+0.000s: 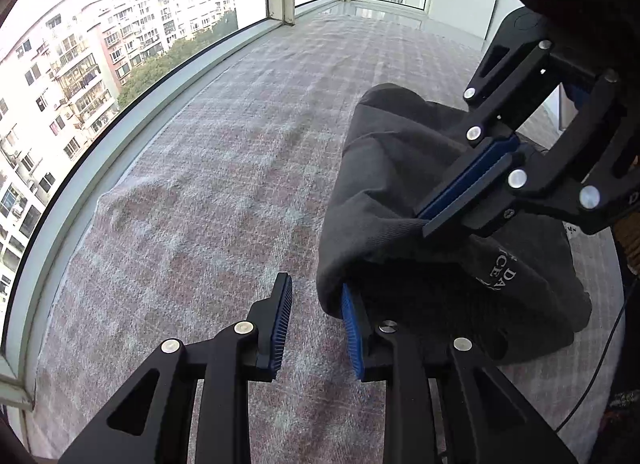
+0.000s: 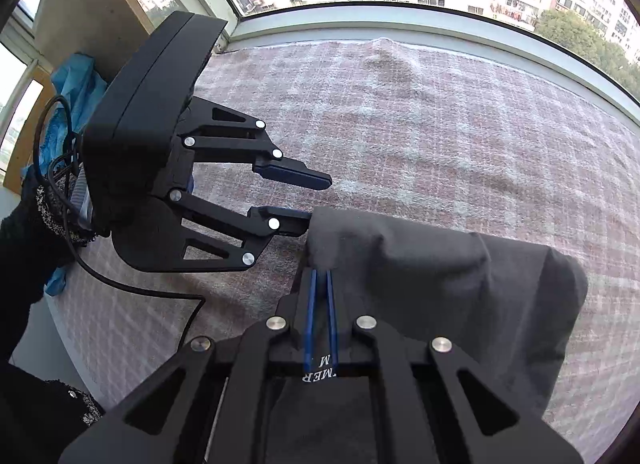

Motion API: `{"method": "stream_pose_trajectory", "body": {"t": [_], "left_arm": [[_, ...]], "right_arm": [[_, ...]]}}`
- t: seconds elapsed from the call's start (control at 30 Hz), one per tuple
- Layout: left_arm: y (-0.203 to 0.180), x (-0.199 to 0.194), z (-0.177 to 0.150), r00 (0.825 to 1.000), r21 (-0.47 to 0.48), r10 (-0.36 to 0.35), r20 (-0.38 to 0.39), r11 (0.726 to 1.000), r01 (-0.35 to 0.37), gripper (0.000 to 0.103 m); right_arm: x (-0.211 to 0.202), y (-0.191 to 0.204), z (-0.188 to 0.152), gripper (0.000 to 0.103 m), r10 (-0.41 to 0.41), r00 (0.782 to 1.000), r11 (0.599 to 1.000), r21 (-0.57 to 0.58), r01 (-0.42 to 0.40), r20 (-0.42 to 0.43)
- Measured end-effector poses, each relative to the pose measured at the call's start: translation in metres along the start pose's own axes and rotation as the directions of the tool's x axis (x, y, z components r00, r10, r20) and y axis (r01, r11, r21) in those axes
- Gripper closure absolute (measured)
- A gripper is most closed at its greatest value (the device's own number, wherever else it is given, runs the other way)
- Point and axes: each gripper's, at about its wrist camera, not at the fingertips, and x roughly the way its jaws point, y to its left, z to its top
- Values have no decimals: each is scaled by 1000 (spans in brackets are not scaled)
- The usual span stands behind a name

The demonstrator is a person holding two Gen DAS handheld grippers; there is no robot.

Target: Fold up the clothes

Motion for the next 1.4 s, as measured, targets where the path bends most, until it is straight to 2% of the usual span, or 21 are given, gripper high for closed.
{"method": "stream_pose_trajectory", "body": {"t": [0.07, 0.13, 0.2, 0.27, 0.33, 0.43, 0.53, 0.63, 0.7, 0.73, 0.77, 0.83, 0.9, 0.97, 1.03, 1.13, 1.2, 1.27, 1.33, 1.4], "left_arm": [[18, 5, -3, 999, -97, -48, -10, 994, 47, 77], [32, 8, -7, 996, -176, -90, -10, 981, 87, 75], [35, 8, -11, 995, -182, -94, -9, 979, 91, 72], [37, 6, -13, 996, -183, -90, -18, 979, 86, 69], [32, -2, -15, 999, -143, -36, -35, 989, 30, 69], [36, -20, -22, 998, -116, 39, -52, 992, -45, 73], [39, -40, -15, 1000, -178, 9, 11, 984, -7, 73], [20, -42, 4, 992, -144, -98, 83, 983, 109, 73], [7, -24, 8, 990, -115, -134, 55, 984, 139, 71], [3, -7, 7, 995, -98, -104, -2, 990, 103, 71], [0, 4, 4, 996, -84, -80, -38, 994, 76, 72], [1, 4, -3, 998, -81, -51, -45, 996, 47, 69], [3, -6, 6, 997, -108, -4, -73, 994, -4, 77], [-15, -25, 24, 999, -53, 32, -30, 998, -34, 77], [-49, -35, 48, 999, 46, 28, 17, 999, -28, 77], [-107, -27, 84, 995, 155, -91, 33, 984, 85, 77], [-141, -11, 103, 987, 206, -159, 24, 967, 151, 76], [-169, 8, 113, 982, 242, -189, 7, 953, 182, 76], [-190, 32, 112, 981, 282, -188, -55, 939, 196, 77], [-204, 54, 97, 982, 339, -133, -136, 925, 172, 77]], "right_arm": [[19, -1, -2, 98, 83, 996, 996, 35, -82, -25], [40, 0, -6, 98, 184, 980, 981, 70, -180, -68], [46, 2, -13, 98, 232, 968, 971, 80, -225, -94], [25, 0, -23, 98, 251, 967, 967, 56, -249, -45], [-9, -14, -33, 98, 206, 977, 976, 62, -210, 61], [-22, -36, -44, 98, 20, 993, 994, 106, -33, 119], [7, -44, -53, 97, 56, 996, 987, 146, -65, 64], [18, -42, -66, 95, 144, 988, 975, 163, -152, 57], [0, -52, -76, 95, 184, 978, 962, 186, -199, 95], [-14, -60, -82, 95, 199, 973, 955, 198, -220, 121], [-29, -70, -86, 95, 191, 970, 952, 212, -220, 149], [-64, -104, -94, 95, 93, 972, 959, 245, -146, 214], [-87, -144, -96, 95, 10, 970, 951, 296, -85, 245], [-91, -183, -92, 95, -56, 971, 941, 337, -26, 231], [-83, -214, -86, 96, -43, 979, 940, 341, -29, 201], [-64, -236, -75, 96, -14, 987, 943, 329, -40, 161], [-51, -241, -68, 96, 24, 990, 951, 301, -65, 140], [-38, -242, -61, 96, 69, 991, 960, 263, -98, 118], [-31, -233, -55, 96, 115, 988, 971, 199, -134, 103], [-27, -226, -50, 96, 163, 982, 974, 140, -176, 99]]}}
